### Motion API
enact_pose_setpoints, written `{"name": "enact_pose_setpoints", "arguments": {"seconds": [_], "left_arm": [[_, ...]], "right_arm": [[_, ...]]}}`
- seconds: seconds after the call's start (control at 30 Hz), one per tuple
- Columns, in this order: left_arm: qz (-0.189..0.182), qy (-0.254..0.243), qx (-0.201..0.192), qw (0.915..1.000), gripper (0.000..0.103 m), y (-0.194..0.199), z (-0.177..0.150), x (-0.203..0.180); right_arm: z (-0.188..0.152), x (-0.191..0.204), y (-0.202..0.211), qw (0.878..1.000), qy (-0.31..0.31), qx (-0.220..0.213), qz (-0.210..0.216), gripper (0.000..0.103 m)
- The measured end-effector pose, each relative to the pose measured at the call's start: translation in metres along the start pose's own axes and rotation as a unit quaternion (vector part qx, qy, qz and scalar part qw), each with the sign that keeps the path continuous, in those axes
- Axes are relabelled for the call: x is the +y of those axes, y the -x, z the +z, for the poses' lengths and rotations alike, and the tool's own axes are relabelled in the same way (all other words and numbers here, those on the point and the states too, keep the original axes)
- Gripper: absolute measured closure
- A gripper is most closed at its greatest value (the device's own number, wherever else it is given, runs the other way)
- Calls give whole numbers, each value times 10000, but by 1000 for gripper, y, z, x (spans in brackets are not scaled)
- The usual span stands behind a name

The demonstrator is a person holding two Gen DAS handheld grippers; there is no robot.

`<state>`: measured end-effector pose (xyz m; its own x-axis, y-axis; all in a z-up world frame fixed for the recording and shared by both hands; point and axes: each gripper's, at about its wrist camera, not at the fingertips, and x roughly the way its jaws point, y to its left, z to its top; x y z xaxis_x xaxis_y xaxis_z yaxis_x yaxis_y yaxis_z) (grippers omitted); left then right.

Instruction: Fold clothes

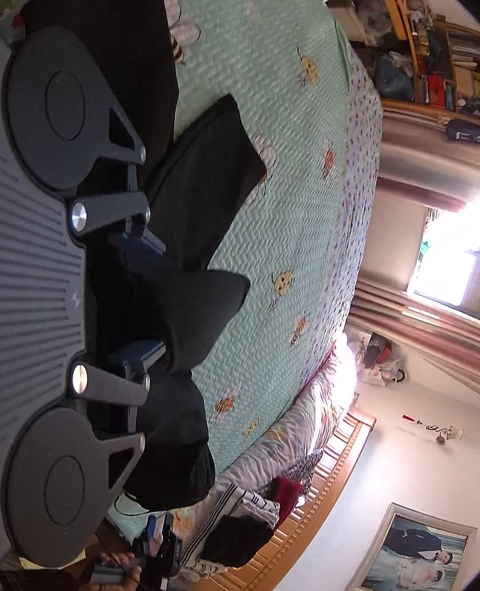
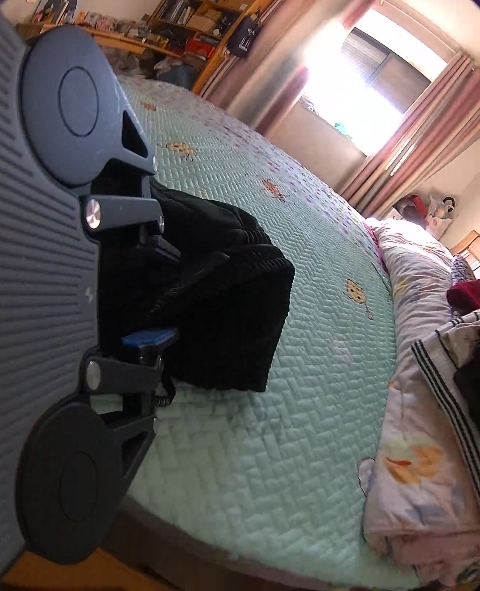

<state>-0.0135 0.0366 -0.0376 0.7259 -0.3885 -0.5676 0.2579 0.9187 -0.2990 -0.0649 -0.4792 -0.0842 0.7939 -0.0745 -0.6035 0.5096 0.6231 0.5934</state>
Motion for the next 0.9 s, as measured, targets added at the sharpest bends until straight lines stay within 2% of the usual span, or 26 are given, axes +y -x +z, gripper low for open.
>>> {"name": "enact_pose_setpoints", "arguments": {"seconds": [0.1,0.2,0.23,0.27,0.33,0.37,0.43,0.5,0.57,0.6,0.7,0.73,0.83,0.9], "left_arm": [[273,248,-45,9993,45,15,-3,28],[762,546,-73,9956,46,22,-14,58],[925,646,-83,9936,44,25,-18,69],[1087,744,-92,9912,43,27,-21,79],[1410,941,-111,9855,42,32,-29,99],[1571,1039,-121,9820,42,35,-32,110],[1891,1234,-139,9741,42,40,-40,130],[2178,1390,-162,9659,42,45,-47,148],[2200,1318,-231,9663,42,50,-53,150],[2192,1282,-268,9669,42,51,-54,150],[2209,1135,-361,9680,41,52,-53,150],[2300,1074,-336,9667,34,49,-54,150],[2517,917,-249,9631,28,42,-56,151],[2507,912,-171,9636,27,37,-59,156]], "right_arm": [[-15,32,22,9982,518,-282,-101,57],[-36,87,31,9867,1481,-614,-262,55],[-47,108,34,9797,1875,-701,-32,55],[-62,132,36,9691,2349,-621,433,55],[-93,181,38,9354,3233,-387,1375,47],[-112,207,33,9154,3540,-25,1916,45],[-152,260,25,8613,4143,649,2868,40],[-200,316,12,8016,5066,898,3044,40],[-244,362,-7,7429,5986,642,2926,36],[-265,386,-23,7197,6330,565,2795,34],[-318,443,-80,6856,6838,791,2369,33],[-337,459,-99,6800,6922,952,2224,33],[-383,478,-152,6590,7184,1273,1828,33],[-408,475,-174,6388,7462,1140,1488,33]]}}
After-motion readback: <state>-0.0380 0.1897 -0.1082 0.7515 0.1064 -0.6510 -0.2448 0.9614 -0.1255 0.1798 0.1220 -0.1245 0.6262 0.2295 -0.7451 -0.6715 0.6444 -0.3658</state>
